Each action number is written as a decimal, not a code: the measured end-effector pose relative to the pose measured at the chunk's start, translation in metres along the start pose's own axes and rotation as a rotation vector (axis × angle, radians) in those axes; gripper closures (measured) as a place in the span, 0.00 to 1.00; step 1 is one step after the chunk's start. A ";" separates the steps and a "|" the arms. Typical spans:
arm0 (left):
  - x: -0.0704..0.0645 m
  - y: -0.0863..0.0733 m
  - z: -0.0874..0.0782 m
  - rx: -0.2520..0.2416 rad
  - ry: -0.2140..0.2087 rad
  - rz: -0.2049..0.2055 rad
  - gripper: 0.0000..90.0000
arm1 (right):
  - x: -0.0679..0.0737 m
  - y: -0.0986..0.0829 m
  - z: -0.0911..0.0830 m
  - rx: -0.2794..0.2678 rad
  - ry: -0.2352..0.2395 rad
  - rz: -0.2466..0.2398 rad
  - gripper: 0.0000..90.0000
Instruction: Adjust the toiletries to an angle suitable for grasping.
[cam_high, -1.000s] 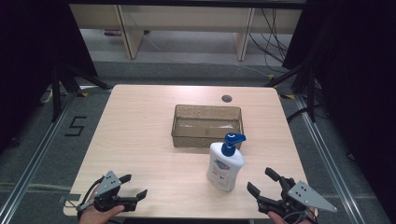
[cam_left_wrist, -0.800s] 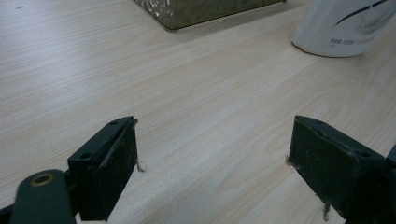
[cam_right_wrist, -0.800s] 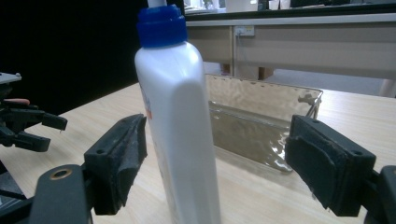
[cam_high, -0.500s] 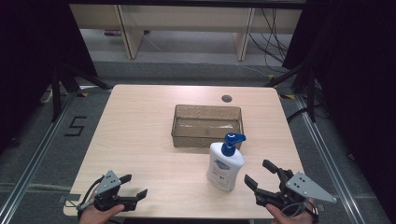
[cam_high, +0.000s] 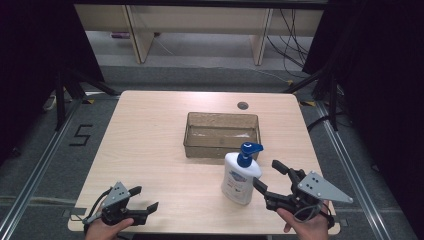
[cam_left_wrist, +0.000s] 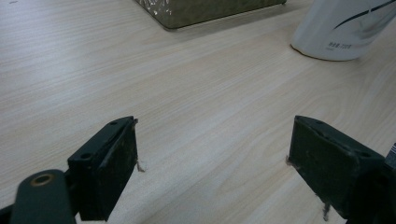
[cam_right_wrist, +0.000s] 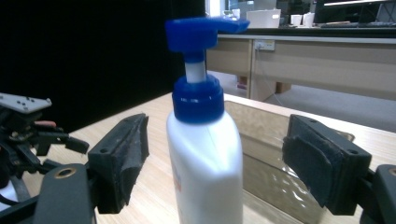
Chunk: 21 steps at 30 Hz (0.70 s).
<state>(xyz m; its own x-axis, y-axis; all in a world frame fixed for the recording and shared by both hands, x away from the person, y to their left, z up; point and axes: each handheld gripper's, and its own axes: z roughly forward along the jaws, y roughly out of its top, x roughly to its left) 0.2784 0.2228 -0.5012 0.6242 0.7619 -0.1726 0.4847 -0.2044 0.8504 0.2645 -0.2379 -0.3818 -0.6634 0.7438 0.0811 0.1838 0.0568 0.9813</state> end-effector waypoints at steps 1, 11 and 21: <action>0.000 0.000 0.000 0.000 0.001 0.001 0.17 | -0.001 0.001 0.002 -0.017 0.012 0.000 0.26; 0.000 0.000 0.001 0.007 0.003 0.006 0.17 | -0.001 0.010 0.022 -0.015 0.018 0.010 0.30; 0.000 0.001 0.001 0.005 0.011 -0.001 0.17 | 0.001 0.019 0.031 -0.023 0.036 -0.031 0.35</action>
<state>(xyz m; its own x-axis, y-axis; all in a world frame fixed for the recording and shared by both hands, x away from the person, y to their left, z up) 0.2792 0.2216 -0.5007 0.6168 0.7689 -0.1682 0.4888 -0.2067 0.8476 0.2897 -0.2155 -0.3686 -0.6943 0.7175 0.0560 0.1460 0.0642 0.9872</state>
